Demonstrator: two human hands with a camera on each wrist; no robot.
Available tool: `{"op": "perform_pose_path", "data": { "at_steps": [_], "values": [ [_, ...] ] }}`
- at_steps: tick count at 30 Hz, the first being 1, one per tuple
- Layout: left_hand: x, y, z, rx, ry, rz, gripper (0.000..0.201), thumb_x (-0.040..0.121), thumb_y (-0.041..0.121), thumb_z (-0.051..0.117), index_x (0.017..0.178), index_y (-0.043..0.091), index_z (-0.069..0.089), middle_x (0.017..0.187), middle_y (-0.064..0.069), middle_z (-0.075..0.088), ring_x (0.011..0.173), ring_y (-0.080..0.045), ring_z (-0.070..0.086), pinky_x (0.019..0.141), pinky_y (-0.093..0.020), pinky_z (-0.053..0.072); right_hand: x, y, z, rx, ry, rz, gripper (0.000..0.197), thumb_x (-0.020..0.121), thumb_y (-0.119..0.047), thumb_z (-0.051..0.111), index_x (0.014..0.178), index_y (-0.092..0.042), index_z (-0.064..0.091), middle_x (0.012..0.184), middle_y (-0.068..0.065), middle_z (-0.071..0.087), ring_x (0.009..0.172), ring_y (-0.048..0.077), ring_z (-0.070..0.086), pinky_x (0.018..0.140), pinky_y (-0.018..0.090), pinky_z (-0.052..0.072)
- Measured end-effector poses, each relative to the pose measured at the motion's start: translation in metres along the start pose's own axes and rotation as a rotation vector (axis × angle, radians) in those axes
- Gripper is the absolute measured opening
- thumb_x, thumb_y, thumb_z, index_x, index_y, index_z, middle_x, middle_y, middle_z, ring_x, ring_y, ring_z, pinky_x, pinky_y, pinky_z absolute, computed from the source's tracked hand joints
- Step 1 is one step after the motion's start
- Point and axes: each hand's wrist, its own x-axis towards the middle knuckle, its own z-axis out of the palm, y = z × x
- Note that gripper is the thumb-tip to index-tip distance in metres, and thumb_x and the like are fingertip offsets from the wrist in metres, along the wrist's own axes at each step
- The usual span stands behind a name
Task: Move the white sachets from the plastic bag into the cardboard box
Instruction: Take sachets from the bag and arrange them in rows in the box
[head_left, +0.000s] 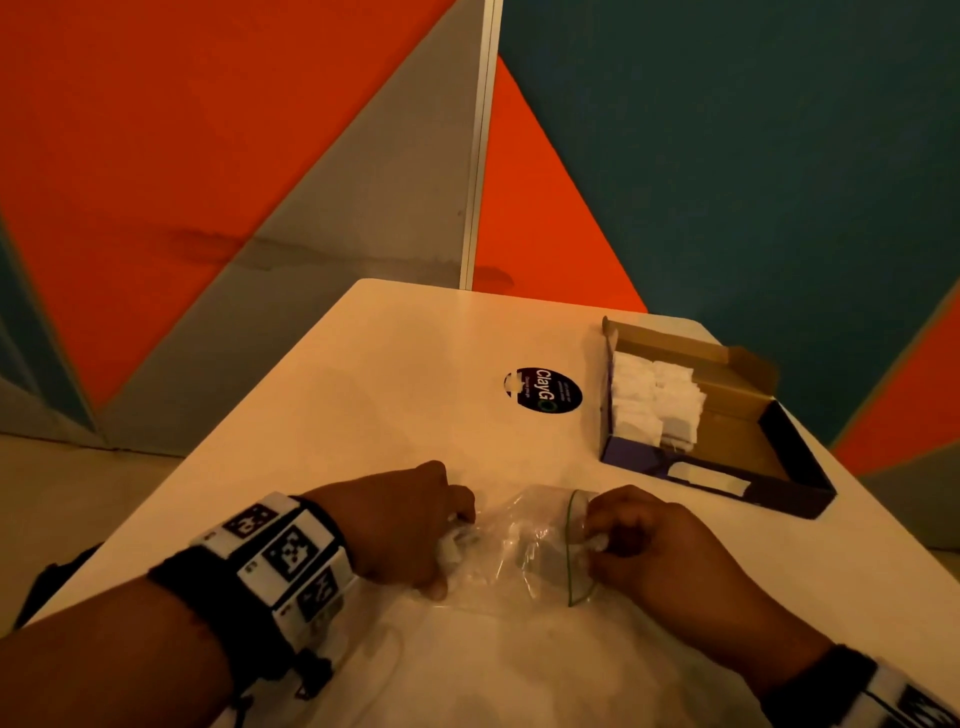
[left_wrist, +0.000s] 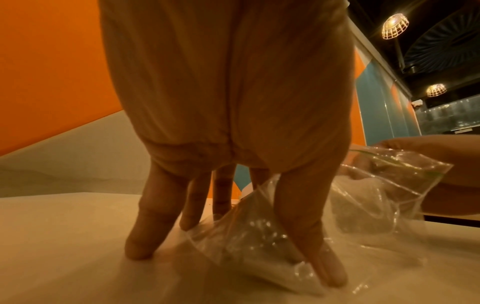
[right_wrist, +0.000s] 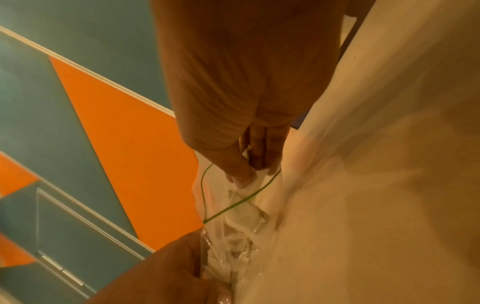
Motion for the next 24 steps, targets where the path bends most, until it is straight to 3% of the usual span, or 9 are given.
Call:
{"op": "perform_pose_path", "data": {
  "at_steps": [4,7,10,13,16,19,21,23,24],
  "values": [
    [0.0,-0.001,0.0,-0.008,-0.001,-0.007,0.07,0.075,0.049,0.075,0.135,0.04,0.04,0.126,0.008,0.04,0.108,-0.02,0.054,0.095,-0.04,0.049,-0.001,0.004,0.0,-0.026,-0.013,0.028,0.02,0.077,-0.023,0.08,0.072,-0.041,0.075,0.103,-0.026,0.062,0.09,-0.004,0.061,0.071,0.004,0.045],
    [-0.001,-0.001,0.0,-0.001,0.005,-0.012,0.071,0.073,0.05,0.075,0.135,0.039,0.041,0.126,0.007,0.041,0.108,-0.019,0.054,0.095,-0.039,0.049,0.002,0.008,0.007,-0.111,-0.048,0.029,0.008,0.085,-0.031,0.072,0.086,-0.039,0.074,0.109,-0.032,0.054,0.097,-0.007,0.056,0.074,0.003,0.04],
    [-0.002,0.0,-0.001,0.012,-0.003,-0.015,0.072,0.076,0.049,0.075,0.138,0.037,0.039,0.128,0.007,0.041,0.11,-0.019,0.054,0.096,-0.038,0.048,0.003,0.009,0.012,-0.091,-0.07,0.006,0.015,0.091,-0.033,0.064,0.1,-0.033,0.076,0.117,-0.026,0.059,0.104,-0.006,0.056,0.088,0.007,0.04],
    [-0.002,0.001,-0.001,-0.001,0.004,-0.019,0.074,0.076,0.049,0.075,0.139,0.038,0.038,0.129,0.006,0.04,0.111,-0.019,0.054,0.097,-0.038,0.048,0.004,0.0,0.015,-0.063,-0.062,0.051,0.017,0.091,-0.038,0.062,0.097,-0.03,0.076,0.106,-0.017,0.067,0.095,0.0,0.061,0.087,0.016,0.047],
    [-0.003,0.001,-0.001,-0.006,0.004,-0.016,0.074,0.076,0.049,0.075,0.139,0.038,0.038,0.129,0.007,0.04,0.11,-0.019,0.054,0.097,-0.037,0.049,0.006,-0.004,0.019,-0.116,-0.047,0.049,0.006,0.09,-0.033,0.066,0.091,-0.035,0.072,0.097,-0.015,0.066,0.089,0.0,0.06,0.082,0.013,0.046],
    [-0.003,0.001,-0.001,-0.003,0.008,-0.016,0.074,0.076,0.048,0.075,0.139,0.038,0.038,0.13,0.007,0.04,0.11,-0.019,0.054,0.095,-0.036,0.049,0.01,-0.006,0.022,-0.224,-0.103,0.037,0.023,0.096,-0.027,0.058,0.118,-0.026,0.064,0.11,-0.009,0.06,0.098,0.003,0.054,0.089,0.011,0.036],
    [-0.002,0.001,-0.001,-0.002,0.009,-0.016,0.074,0.076,0.049,0.075,0.139,0.038,0.038,0.13,0.007,0.04,0.11,-0.018,0.054,0.095,-0.037,0.049,0.012,-0.007,0.022,-0.327,-0.17,0.055,0.036,0.1,-0.025,0.05,0.135,-0.015,0.053,0.131,-0.002,0.055,0.119,0.008,0.05,0.097,0.012,0.03],
    [-0.002,0.001,-0.001,0.002,0.008,-0.015,0.074,0.077,0.05,0.075,0.139,0.038,0.037,0.13,0.007,0.04,0.109,-0.018,0.054,0.094,-0.038,0.05,0.015,-0.002,0.027,-0.397,-0.235,0.068,0.046,0.103,-0.026,0.044,0.146,-0.014,0.036,0.15,0.002,0.04,0.137,0.012,0.037,0.109,0.015,0.019],
    [-0.002,0.001,-0.001,0.006,0.005,-0.015,0.074,0.077,0.05,0.074,0.14,0.038,0.037,0.13,0.007,0.04,0.108,-0.017,0.055,0.094,-0.037,0.05,0.016,0.0,0.03,-0.417,-0.248,0.07,0.047,0.103,-0.026,0.044,0.147,-0.015,0.035,0.151,0.001,0.039,0.138,0.012,0.036,0.112,0.017,0.016]
  ]
}}
